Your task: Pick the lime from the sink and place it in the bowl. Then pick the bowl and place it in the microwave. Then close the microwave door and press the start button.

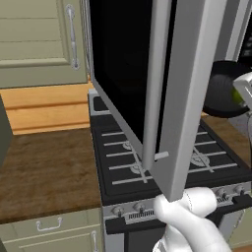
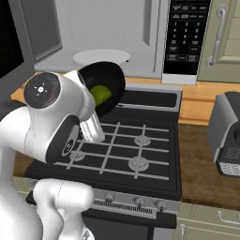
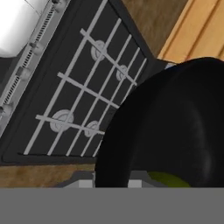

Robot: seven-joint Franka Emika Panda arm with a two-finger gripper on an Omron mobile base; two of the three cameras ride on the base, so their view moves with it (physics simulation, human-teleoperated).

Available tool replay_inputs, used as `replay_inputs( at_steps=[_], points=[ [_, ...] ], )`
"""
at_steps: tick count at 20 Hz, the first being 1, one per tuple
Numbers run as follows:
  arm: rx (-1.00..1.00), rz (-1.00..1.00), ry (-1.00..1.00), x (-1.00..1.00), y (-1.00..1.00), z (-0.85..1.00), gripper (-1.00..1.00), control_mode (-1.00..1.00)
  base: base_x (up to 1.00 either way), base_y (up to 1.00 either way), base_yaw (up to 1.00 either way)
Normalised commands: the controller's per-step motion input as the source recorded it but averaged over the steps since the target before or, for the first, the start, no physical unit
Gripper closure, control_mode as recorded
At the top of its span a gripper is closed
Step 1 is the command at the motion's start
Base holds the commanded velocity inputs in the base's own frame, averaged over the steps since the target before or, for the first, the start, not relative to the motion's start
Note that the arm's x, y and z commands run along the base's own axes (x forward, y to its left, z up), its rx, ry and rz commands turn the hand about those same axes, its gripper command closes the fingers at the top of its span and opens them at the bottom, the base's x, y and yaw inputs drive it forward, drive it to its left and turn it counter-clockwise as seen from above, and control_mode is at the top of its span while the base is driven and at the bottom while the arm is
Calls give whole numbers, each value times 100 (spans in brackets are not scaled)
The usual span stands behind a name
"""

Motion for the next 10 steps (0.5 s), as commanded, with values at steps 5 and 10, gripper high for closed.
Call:
replay_inputs(
  at_steps=[5, 10],
  points=[
    [0, 11, 2, -14, 17, 53, 100, -100, 0, 0, 0],
    [1, 9, 2, 9, 0, -1, 100, -100, 0, 0, 0]
  ],
)
